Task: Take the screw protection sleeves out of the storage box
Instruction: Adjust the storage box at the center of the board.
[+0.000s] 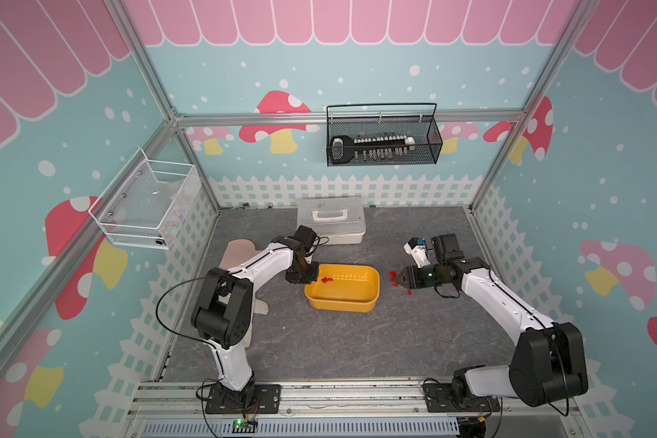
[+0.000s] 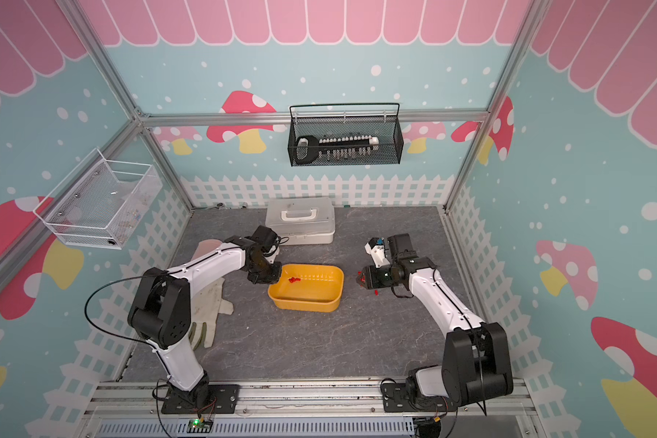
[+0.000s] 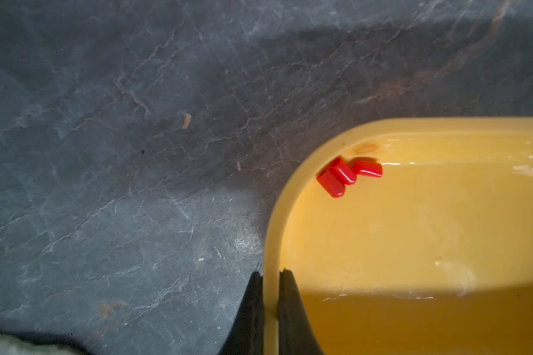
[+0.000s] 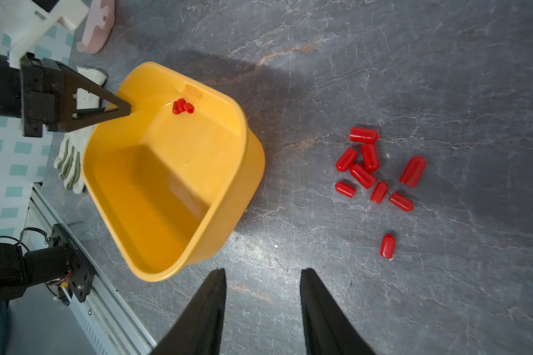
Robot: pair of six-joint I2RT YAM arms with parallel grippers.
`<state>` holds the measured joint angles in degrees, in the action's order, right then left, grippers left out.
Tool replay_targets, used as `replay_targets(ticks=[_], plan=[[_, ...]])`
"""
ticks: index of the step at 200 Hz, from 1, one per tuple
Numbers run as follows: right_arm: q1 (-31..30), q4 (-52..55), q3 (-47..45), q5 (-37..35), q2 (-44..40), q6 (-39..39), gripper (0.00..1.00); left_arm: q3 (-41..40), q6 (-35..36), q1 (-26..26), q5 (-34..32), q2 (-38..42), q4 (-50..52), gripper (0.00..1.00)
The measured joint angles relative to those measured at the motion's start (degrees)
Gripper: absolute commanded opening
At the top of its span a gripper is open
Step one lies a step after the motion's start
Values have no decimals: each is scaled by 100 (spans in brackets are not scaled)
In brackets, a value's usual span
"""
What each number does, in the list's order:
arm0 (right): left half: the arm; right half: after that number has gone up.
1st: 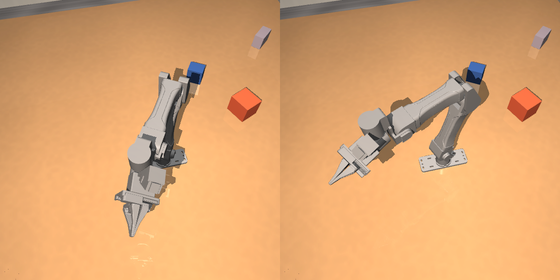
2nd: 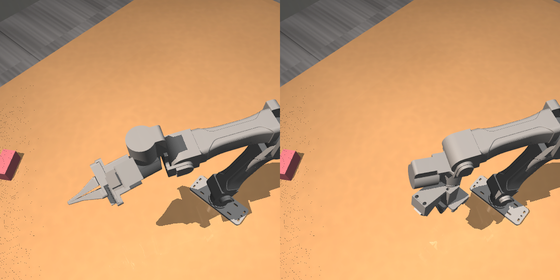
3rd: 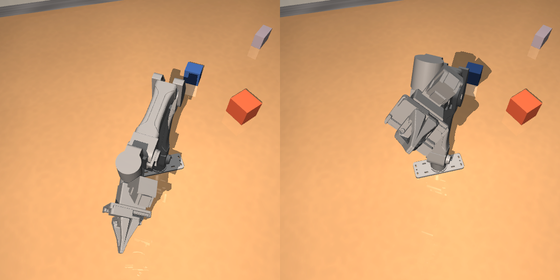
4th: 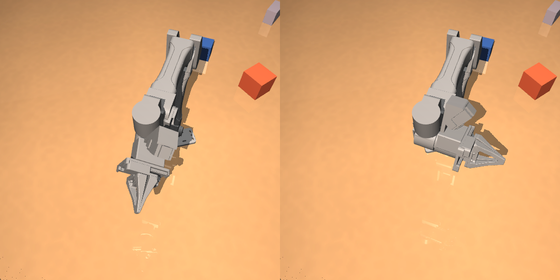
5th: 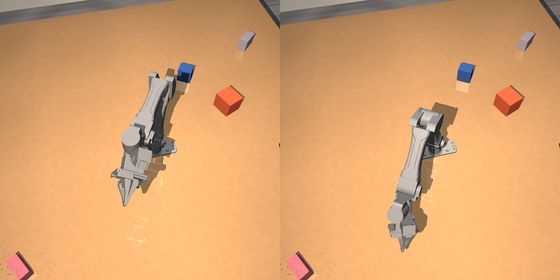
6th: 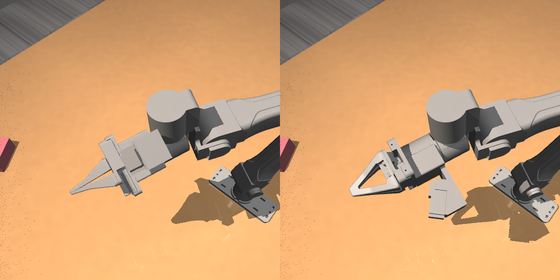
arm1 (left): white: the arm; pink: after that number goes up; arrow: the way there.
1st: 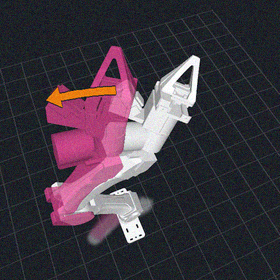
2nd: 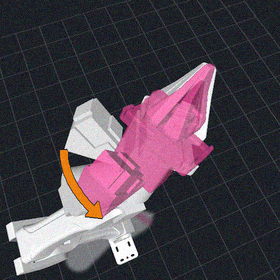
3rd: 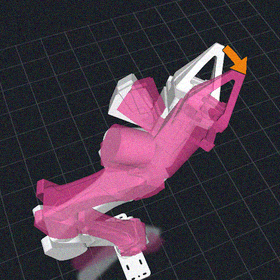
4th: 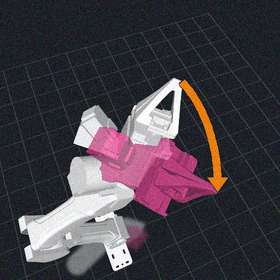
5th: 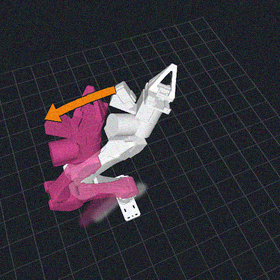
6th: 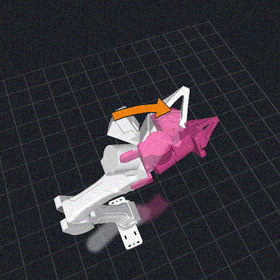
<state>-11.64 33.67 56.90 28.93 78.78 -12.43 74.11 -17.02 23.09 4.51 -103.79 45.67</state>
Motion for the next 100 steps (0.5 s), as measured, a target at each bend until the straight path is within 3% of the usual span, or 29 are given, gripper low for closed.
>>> replay_targets(ticks=[54, 76, 100], plan=[[-570, 181, 518, -72, -33, 177, 44, -682, -411, 531, -570, 313, -896, 55], [-811, 291, 750, -177, 76, 221, 44, -723, -505, 592, -737, 595, -1113, 57], [-1464, 319, 1204, -472, 485, 282, 44, -844, -577, 599, -890, 1102, -1259, 57]])
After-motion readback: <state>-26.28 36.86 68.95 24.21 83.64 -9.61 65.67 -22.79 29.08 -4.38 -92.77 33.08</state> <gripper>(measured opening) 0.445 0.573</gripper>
